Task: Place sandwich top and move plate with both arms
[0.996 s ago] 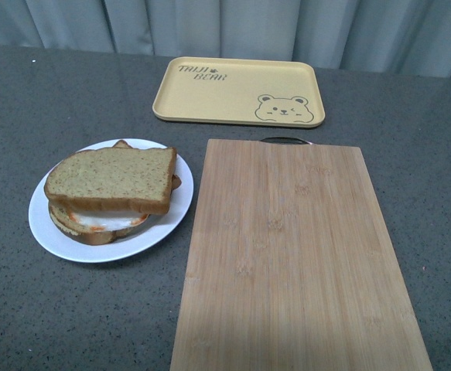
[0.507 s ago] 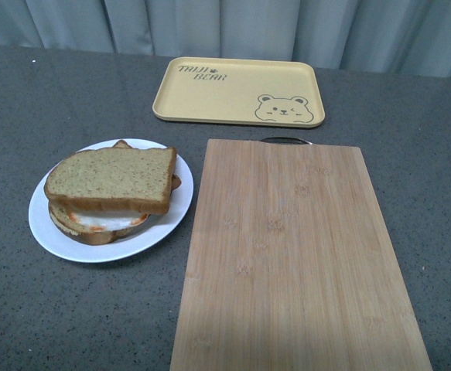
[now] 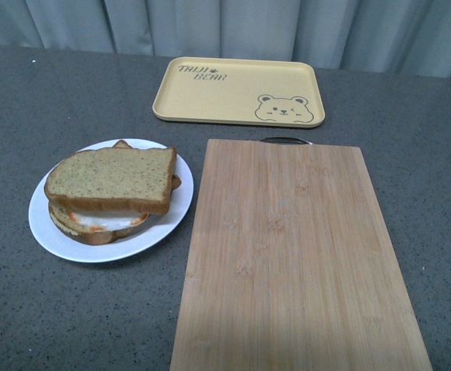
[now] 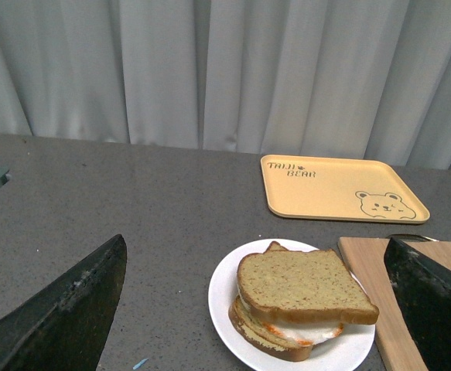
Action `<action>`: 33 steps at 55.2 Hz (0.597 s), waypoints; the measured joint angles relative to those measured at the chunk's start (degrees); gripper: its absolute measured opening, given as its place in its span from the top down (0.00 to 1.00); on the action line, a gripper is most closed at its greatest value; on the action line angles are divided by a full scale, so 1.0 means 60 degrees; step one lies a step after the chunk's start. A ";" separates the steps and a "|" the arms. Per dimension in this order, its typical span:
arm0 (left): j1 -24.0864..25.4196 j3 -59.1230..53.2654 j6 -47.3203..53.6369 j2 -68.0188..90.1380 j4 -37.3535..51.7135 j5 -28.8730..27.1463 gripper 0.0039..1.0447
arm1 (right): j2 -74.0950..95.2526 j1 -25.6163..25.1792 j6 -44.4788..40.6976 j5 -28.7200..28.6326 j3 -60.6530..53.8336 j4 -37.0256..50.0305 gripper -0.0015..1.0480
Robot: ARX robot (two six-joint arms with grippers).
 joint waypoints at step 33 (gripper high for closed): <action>0.0000 0.0000 0.0000 -0.0004 -0.0007 0.0000 0.06 | -0.1599 -0.0004 -0.0015 -0.0015 0.0004 -0.1657 0.46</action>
